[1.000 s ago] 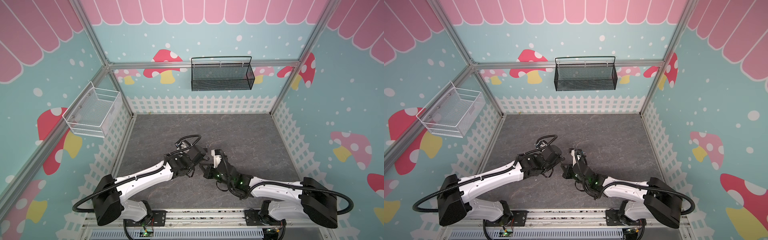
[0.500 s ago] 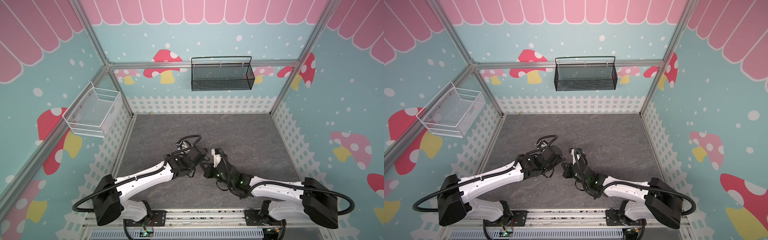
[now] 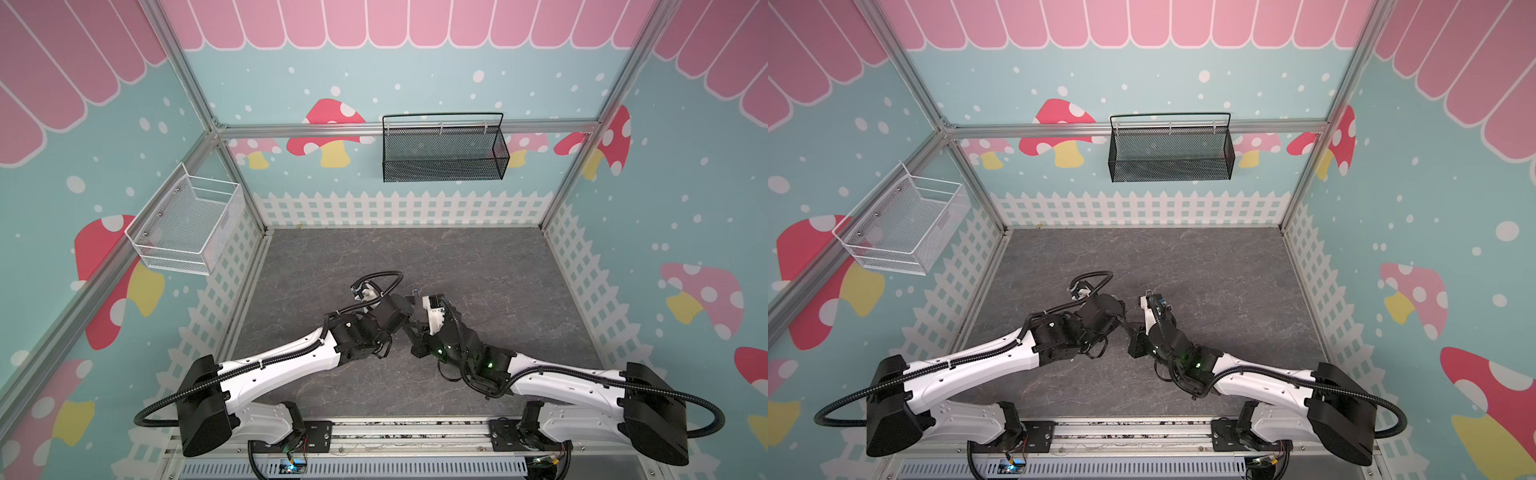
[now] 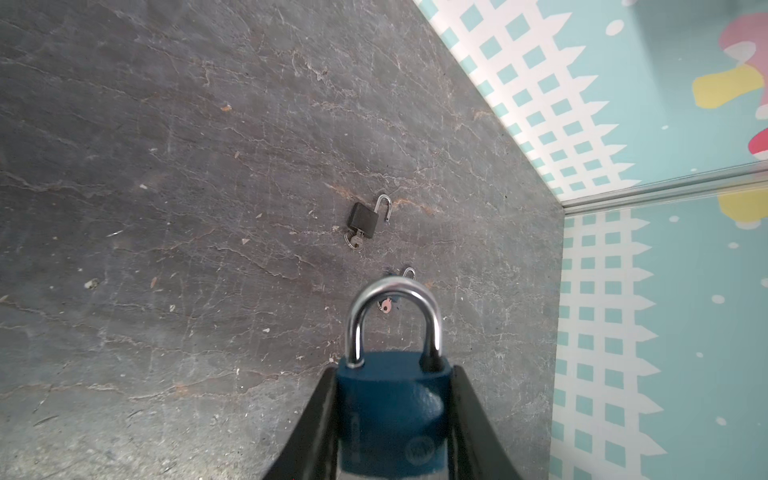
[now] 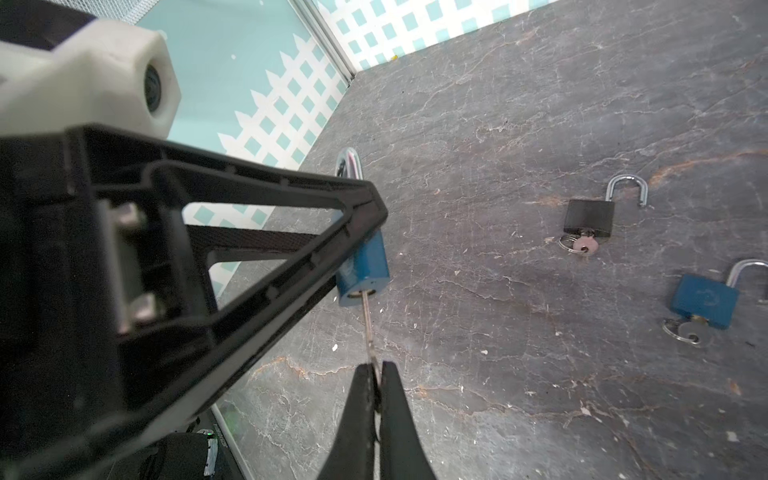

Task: Unlock with the key
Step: 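Push the silver key up into the padlock keyhole with the right gripper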

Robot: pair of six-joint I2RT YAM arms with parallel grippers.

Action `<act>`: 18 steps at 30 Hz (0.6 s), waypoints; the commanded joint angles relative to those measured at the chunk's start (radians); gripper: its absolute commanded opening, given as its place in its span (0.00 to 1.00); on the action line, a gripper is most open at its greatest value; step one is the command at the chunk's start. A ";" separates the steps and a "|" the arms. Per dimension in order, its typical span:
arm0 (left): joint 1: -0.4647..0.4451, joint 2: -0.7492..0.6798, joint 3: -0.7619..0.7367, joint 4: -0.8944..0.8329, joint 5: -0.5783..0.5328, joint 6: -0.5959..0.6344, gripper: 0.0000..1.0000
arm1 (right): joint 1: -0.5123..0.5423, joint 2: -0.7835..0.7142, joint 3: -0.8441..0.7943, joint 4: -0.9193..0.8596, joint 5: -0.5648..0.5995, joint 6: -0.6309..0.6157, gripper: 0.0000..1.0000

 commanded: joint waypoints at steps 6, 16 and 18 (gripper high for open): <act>-0.066 0.009 -0.034 -0.042 0.076 -0.006 0.00 | -0.006 -0.012 0.124 0.095 -0.061 -0.060 0.00; -0.076 0.005 -0.062 -0.048 0.091 -0.055 0.00 | -0.006 -0.039 0.114 0.106 -0.050 -0.022 0.00; -0.094 -0.017 -0.091 0.007 0.088 -0.095 0.00 | -0.006 -0.029 0.104 0.129 -0.075 0.011 0.00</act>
